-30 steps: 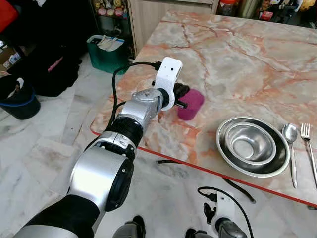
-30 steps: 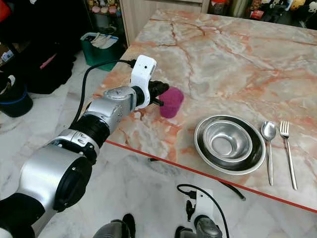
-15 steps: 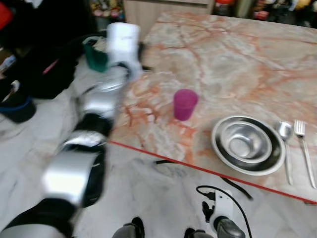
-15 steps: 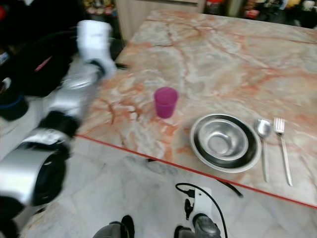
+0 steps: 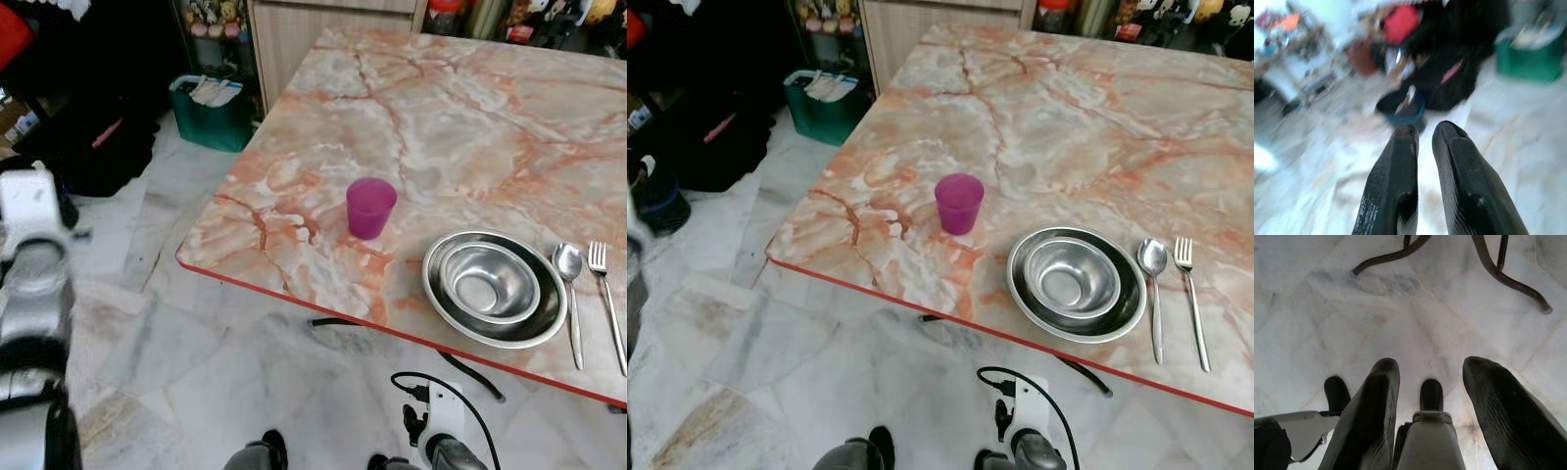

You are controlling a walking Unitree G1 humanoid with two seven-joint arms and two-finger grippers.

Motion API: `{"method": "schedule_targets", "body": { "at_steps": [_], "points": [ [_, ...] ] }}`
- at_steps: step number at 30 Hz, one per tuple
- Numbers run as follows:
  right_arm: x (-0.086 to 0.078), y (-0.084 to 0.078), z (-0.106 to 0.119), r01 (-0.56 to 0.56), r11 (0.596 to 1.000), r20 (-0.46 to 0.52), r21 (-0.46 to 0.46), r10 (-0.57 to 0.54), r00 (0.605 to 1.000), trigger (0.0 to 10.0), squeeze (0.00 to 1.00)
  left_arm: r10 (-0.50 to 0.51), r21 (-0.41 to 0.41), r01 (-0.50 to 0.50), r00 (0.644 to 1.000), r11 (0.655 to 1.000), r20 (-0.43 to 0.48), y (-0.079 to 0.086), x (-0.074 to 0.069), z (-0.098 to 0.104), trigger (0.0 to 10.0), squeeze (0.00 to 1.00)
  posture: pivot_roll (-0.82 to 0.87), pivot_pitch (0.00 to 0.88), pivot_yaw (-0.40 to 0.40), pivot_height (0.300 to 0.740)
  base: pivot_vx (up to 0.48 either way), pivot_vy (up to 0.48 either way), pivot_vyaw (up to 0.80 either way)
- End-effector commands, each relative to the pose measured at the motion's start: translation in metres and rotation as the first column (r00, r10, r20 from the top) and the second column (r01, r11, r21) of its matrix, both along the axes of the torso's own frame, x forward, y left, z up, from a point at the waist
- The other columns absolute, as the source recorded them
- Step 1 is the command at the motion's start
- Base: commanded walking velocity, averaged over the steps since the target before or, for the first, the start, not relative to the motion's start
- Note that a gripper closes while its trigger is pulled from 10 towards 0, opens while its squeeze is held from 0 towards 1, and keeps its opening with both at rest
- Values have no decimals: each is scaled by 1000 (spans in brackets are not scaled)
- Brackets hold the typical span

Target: Setting the table

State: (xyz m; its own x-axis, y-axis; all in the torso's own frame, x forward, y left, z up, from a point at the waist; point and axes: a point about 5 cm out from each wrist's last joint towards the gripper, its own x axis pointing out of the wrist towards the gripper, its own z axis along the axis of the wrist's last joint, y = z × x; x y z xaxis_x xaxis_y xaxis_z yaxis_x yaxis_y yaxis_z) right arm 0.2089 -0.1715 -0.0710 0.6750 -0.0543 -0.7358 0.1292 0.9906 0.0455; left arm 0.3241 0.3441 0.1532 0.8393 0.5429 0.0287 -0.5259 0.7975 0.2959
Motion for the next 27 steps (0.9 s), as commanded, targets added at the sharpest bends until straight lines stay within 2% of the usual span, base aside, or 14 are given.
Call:
{"method": "schedule_targets", "body": {
  "at_steps": [1,4,6,7,10,13,18,19,20,21,24,27],
  "points": [
    [-7,1,-4,-3,1000,-22,2,3,1000,10000,0,56,-52,-62,993,997,-106,10,-18,-33,10000,0,19,130,52,740,0,0,0],
    [-7,2,-4,-1,1000,-21,6,1,1000,10000,0,12,-171,-60,963,983,-269,4,-40,-83,10000,0,10,122,54,740,0,0,0],
    [-8,2,-4,3,1000,-20,9,-3,1000,10000,0,-47,-213,-31,935,976,-352,-4,-48,-103,10000,0,7,120,55,740,0,0,0],
    [-8,2,-4,5,1000,-18,10,-5,1000,10000,0,-131,-275,14,901,961,-413,-17,-56,-123,10000,0,7,118,55,740,0,0,0],
    [-8,2,-5,6,1000,-19,10,-6,1000,10000,0,-189,-319,34,863,947,-468,-36,-66,-145,10000,0,3,116,53,740,0,0,0],
    [-9,2,-5,5,1000,-23,9,-4,1000,10000,0,-268,-440,41,842,897,-468,-61,-68,-162,10000,0,1,115,51,740,0,0,0],
    [-8,2,-5,6,1000,-24,11,-6,1000,10000,0,-319,-520,55,843,853,-433,-83,-64,-169,10000,0,0,138,43,740,0,0,0],
    [-8,2,-5,6,1000,-24,11,-6,1000,10000,0,-319,-520,55,843,853,-433,-83,-64,-169,10000,0,0,138,43,740,0,0,0],
    [-7,2,-4,6,1000,-24,15,-6,1000,10000,0,-322,-557,42,851,830,-415,-91,-63,-172,10000,0,-2,145,40,740,0,0,0],
    [-7,2,-4,5,1000,-23,16,-5,1000,10000,0,-321,-569,36,854,822,-409,-93,-63,-173,10000,0,-2,145,40,740,0,0,0],
    [-6,2,-4,6,1000,-21,19,-6,1000,10000,0,-305,-600,6,865,800,-398,-100,-66,-178,10000,0,-5,150,37,740,0,0,0],
    [-5,1,-3,6,1000,-21,19,-6,1000,10000,0,-311,-613,-7,857,790,-411,-109,-70,-184,10000,0,-5,159,34,740,0,0,0]
  ]
}}
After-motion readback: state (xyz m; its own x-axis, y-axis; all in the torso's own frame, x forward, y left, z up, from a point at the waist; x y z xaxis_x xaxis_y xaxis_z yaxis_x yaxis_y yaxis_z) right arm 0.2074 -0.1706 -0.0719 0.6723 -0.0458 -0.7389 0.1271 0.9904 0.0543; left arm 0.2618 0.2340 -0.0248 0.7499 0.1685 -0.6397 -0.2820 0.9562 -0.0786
